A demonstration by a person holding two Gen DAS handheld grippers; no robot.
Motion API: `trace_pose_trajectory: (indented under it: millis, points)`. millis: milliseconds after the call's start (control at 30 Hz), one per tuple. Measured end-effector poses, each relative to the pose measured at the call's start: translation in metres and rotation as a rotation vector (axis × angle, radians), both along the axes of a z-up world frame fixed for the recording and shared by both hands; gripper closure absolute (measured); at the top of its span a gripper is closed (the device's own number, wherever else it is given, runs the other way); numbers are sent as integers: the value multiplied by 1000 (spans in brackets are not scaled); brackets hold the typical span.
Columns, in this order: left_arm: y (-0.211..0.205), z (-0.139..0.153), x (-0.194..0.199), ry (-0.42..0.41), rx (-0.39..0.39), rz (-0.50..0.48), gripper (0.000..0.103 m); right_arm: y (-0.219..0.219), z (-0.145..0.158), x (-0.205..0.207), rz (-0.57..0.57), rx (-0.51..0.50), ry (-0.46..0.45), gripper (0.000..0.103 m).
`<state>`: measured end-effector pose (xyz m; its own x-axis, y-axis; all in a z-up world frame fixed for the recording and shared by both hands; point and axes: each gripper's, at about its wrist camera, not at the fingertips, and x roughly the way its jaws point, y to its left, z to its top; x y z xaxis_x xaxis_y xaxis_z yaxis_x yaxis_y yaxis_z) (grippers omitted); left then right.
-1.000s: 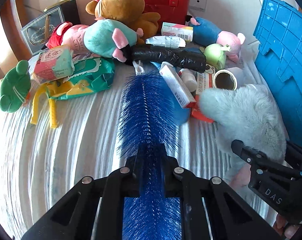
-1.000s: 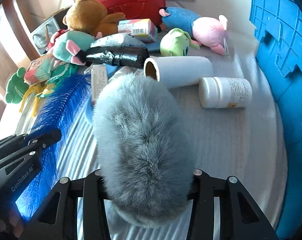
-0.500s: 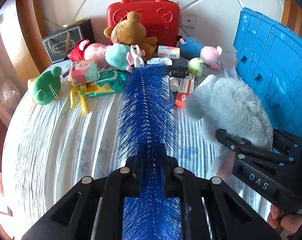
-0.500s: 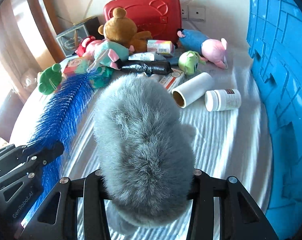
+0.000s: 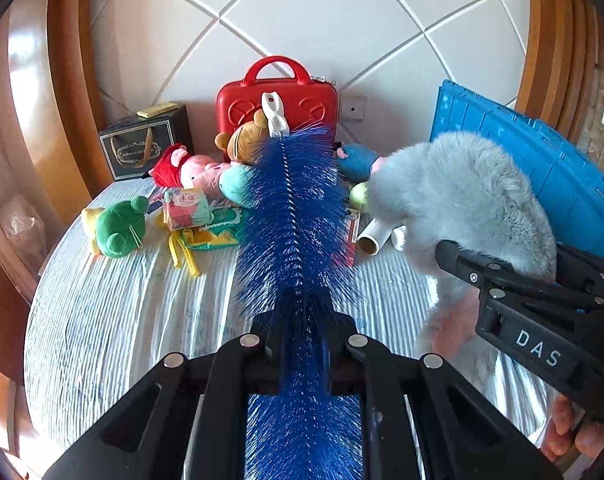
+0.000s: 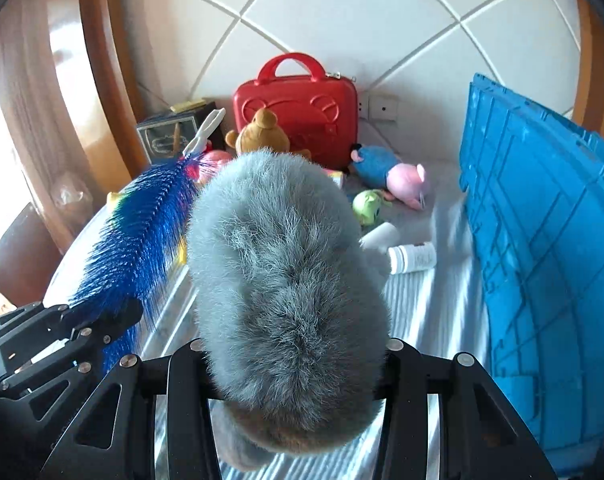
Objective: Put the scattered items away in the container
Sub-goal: 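Carry the blue brush with the left tool while the right tool carries the grey plush to the crate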
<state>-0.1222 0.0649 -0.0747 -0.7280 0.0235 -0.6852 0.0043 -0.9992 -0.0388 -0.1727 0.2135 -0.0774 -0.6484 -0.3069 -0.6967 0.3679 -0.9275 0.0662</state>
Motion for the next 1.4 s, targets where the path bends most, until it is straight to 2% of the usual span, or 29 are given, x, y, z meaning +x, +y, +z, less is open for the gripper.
trace_pose_trajectory:
  millis: [300,500,733,867,1033,1200,1400]
  points:
    - [24,49,22,97,13,-94,91,21,64,39,-86,13,110,60]
    - [69,75,21,154,14,-176,91,62,104,53,-166,6,188,60]
    - [153,102,8,200,13,-260,91,137,142,52,-252,19,264,60]
    - [217,125,-2,258,-3,-266,91,199,162,40,-285,23,310,60]
    - [307,147,-28,285,-3,-265,91,290,172,16,-301,32,333,60]
    - [382,145,-66,210,3,-272,91,371,167,-6,-328,65,310,60]
    - [443,96,-104,-29,-36,-303,90,432,138,-29,-339,56,230,60]
